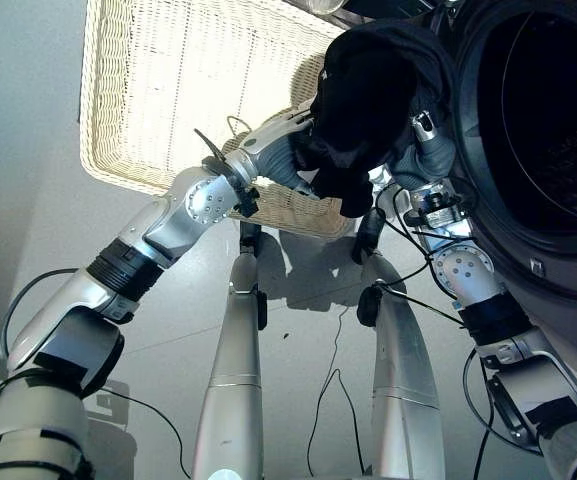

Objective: Put the clothes into the washing machine.

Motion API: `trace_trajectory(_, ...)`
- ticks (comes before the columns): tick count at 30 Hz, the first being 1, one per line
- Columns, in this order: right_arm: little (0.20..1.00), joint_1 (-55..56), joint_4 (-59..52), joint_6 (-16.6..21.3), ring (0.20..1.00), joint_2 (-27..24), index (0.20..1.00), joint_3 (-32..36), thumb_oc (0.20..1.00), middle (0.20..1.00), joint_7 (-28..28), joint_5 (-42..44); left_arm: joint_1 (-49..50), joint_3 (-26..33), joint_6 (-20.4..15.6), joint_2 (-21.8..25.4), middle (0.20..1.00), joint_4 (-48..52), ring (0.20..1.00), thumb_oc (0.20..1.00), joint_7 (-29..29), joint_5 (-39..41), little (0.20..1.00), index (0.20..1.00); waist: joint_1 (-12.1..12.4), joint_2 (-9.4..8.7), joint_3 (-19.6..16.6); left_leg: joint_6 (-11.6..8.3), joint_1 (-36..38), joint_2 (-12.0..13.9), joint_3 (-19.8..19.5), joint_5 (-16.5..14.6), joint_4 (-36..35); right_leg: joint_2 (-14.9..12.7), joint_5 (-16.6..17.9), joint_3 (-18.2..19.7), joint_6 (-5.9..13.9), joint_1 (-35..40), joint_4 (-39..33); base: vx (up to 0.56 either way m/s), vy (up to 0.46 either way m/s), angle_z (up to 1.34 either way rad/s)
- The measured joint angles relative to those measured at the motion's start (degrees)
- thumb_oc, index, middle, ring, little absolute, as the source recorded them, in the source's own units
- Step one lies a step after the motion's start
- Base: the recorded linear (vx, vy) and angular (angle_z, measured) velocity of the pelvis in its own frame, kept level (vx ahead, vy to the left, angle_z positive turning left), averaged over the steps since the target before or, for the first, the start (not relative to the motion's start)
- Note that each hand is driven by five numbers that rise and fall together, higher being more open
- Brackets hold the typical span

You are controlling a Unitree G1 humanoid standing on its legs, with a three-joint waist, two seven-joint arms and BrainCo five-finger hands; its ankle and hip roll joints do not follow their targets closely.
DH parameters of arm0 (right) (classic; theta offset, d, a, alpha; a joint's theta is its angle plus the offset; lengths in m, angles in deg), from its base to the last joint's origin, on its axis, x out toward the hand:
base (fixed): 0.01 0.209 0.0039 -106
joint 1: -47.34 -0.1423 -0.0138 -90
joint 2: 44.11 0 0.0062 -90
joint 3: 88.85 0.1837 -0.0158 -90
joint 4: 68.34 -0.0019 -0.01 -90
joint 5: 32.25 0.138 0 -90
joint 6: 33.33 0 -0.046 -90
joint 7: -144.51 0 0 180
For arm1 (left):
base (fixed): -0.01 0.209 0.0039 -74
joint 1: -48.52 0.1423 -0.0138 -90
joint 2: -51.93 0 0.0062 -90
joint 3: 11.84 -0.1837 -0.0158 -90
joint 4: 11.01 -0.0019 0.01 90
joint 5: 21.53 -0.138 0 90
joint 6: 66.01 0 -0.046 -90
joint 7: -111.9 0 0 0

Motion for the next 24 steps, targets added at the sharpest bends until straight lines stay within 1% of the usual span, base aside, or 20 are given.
trace_trajectory(1,0.200,-0.13,0.00,0.02,0.200,0.00,0.200,0.01,0.200,0.200,-0.03,0.38,0.12,-0.02,0.01,-0.01,1.000,-0.53,1.000,1.000,1.08,0.14,1.000,1.000,-0.02,0.00,0.00,0.00,0.00,0.00,0.00,0.00,0.03,0.00,0.00,0.00,0.01,0.00,0.00,0.00,0.000,0.00)
trace_trajectory(3,0.200,-0.49,0.01,0.03,0.200,0.03,0.200,0.03,0.200,0.200,-0.48,1.27,0.74,0.04,-0.08,-0.03,1.000,-2.19,1.000,1.000,5.75,0.56,1.000,1.000,-0.02,0.00,0.00,0.00,0.00,0.00,0.00,0.00,0.11,0.01,0.01,0.01,0.01,0.02,0.03,0.00,0.000,0.00)
trace_trajectory(4,0.200,-0.84,0.01,0.04,0.200,0.02,0.200,0.04,0.200,0.200,-1.07,1.34,1.23,0.32,-0.16,-0.06,1.000,-3.60,1.000,1.000,11.05,0.56,1.000,1.000,-0.04,0.00,0.00,0.00,0.00,0.01,0.00,0.00,0.14,0.01,-0.03,0.01,0.07,0.03,0.03,0.00,0.000,0.00)
trace_trajectory(6,0.200,-1.06,0.01,0.05,0.200,0.04,0.200,0.04,0.200,0.200,-1.36,1.35,1.79,0.34,-0.17,-0.05,1.000,-4.27,1.000,1.000,14.69,0.60,1.000,1.000,0.03,0.00,0.00,0.00,0.00,0.01,0.00,0.00,0.17,0.01,-0.06,0.01,0.12,0.04,0.06,0.00,0.000,0.00)
trace_trajectory(7,0.200,-1.49,0.01,0.06,0.200,0.26,0.200,0.04,0.200,0.200,-1.87,1.35,2.85,0.52,-0.48,-0.14,1.000,-5.19,1.000,1.000,20.68,1.29,1.000,1.000,0.06,0.00,0.00,0.00,0.00,0.00,0.00,0.00,0.18,0.00,-0.06,0.01,0.12,0.08,0.05,0.00,0.000,0.00)
trace_trajectory(8,0.200,-1.61,0.01,0.06,0.200,0.46,0.200,0.04,0.200,0.200,-1.91,1.32,3.63,0.68,-0.83,-0.23,1.000,-5.54,1.000,1.000,23.17,1.23,1.000,1.000,0.10,0.00,0.00,0.00,0.00,0.00,-0.02,0.00,0.20,0.00,-0.07,0.00,0.12,0.08,0.08,0.01,-0.039,0.00)
trace_trajectory(9,0.200,-1.74,0.00,0.06,0.200,1.23,0.200,0.07,0.200,0.200,-2.01,1.25,5.92,3.49,-2.57,-1.78,1.000,-6.31,1.000,1.000,28.39,1.18,1.000,1.000,0.11,0.00,0.00,0.00,0.02,0.01,-0.03,0.00,0.20,0.00,-0.08,0.00,0.13,0.09,0.09,0.01,-0.033,0.00)
trace_trajectory(10,0.200,-1.75,0.00,0.07,0.200,1.65,0.200,0.14,0.200,0.200,-2.02,1.22,6.44,4.79,-3.06,-2.49,1.000,-6.41,1.000,1.000,30.22,1.18,1.000,1.000,0.13,0.00,0.00,0.00,0.02,0.01,-0.05,0.00,0.19,0.00,-0.08,-0.01,0.13,0.09,0.09,0.01,-0.032,0.00)
trace_trajectory(12,0.200,-1.84,-0.06,0.17,0.200,2.82,0.200,0.49,0.200,0.200,-2.03,1.15,8.78,6.48,-3.53,-3.52,1.000,-7.04,1.000,1.000,35.80,1.11,1.000,1.000,0.23,0.00,0.00,0.00,0.02,0.00,-0.07,0.00,0.20,0.00,-0.08,-0.01,0.14,0.11,0.09,0.00,0.000,0.00)
trace_trajectory(14,0.200,-1.88,-0.11,0.18,0.200,3.01,0.200,0.97,0.200,0.200,-2.02,1.12,10.23,7.60,-3.94,-4.37,1.000,-7.03,1.000,1.000,38.49,1.06,1.000,1.000,0.43,0.00,0.00,0.00,0.01,0.00,-0.11,0.00,0.20,0.00,-0.10,-0.02,0.17,0.14,0.09,0.00,0.000,0.00)
trace_trajectory(15,0.200,-2.03,-0.12,0.24,0.200,3.23,0.200,1.65,0.200,0.200,-1.98,1.06,11.31,8.52,-4.39,-5.52,1.000,-7.03,1.000,1.000,41.44,0.96,1.000,1.000,0.63,0.00,0.00,0.00,0.01,-0.01,-0.13,0.00,0.19,0.00,-0.12,-0.03,0.18,0.15,0.06,0.00,0.000,0.00)
trace_trajectory(17,0.200,-2.18,-0.12,0.25,0.200,3.28,0.200,1.81,0.200,0.200,-1.96,1.04,11.56,9.06,-4.42,-6.19,1.000,-7.03,1.000,1.000,42.61,0.88,1.000,1.000,0.69,0.00,0.00,0.01,0.00,-0.01,-0.14,0.01,0.18,0.00,-0.13,-0.03,0.19,0.15,0.03,0.00,0.000,0.00)
trace_trajectory(18,0.200,-2.33,-0.18,0.34,0.200,3.53,0.200,1.92,0.200,0.200,-1.87,0.98,11.48,9.23,-4.45,-6.49,1.000,-7.01,1.000,1.000,44.38,0.27,1.000,1.000,0.61,0.00,0.00,0.01,0.00,-0.01,-0.14,0.01,0.17,0.01,-0.14,-0.03,0.20,0.15,0.03,0.00,0.000,0.00)
trace_trajectory(24,0.200,-2.37,-1.41,1.31,0.200,4.26,0.200,2.05,0.200,0.200,-1.86,0.54,11.43,9.34,-4.37,-7.64,1.000,-7.02,1.000,1.000,46.19,0.03,1.000,1.000,0.15,0.00,0.00,0.01,0.00,0.00,-0.14,0.01,0.09,0.02,-0.17,-0.04,0.24,0.15,0.00,0.00,0.000,0.00)
